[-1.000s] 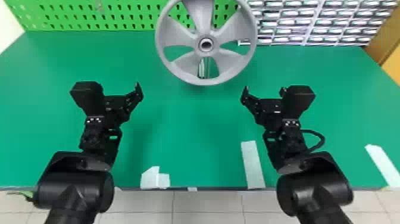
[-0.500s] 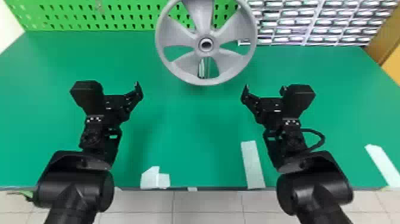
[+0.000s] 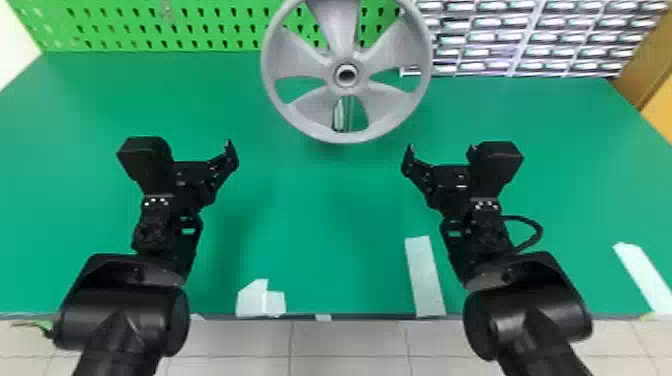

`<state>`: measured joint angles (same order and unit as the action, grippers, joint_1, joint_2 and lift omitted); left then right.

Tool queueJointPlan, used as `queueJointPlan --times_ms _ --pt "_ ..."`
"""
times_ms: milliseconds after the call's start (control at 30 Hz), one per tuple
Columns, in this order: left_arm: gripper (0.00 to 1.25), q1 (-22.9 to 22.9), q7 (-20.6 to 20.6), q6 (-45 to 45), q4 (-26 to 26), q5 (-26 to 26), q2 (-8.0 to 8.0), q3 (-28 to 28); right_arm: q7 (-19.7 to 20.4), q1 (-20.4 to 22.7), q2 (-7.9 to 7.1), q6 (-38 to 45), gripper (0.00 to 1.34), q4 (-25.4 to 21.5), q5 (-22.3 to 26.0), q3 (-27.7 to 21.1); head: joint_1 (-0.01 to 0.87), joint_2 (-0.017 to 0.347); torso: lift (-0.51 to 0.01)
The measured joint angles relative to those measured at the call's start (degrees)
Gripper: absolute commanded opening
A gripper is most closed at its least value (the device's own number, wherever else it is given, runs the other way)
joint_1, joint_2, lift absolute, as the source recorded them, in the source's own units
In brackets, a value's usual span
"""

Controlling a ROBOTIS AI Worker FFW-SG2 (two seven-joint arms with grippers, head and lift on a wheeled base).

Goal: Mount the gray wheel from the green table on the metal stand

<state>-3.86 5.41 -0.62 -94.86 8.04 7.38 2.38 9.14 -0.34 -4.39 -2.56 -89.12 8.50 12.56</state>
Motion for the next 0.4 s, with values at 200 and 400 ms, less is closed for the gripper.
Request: queueJointPlan --times_ms 200,400 --pt "1.13 0.0 -0.1 -0.1 0.0 -0.1 0.0 0.0 0.0 0.0 -0.17 0.2 1.24 0.0 0.0 0.3 0.867 0.052 -0.1" --pt "1.13 0.1 -0.1 -0.1 0.0 -0.1 0.0 0.0 0.0 0.0 -0.19 0.2 1.24 0.0 0.1 0.3 0.867 0.052 -0.1"
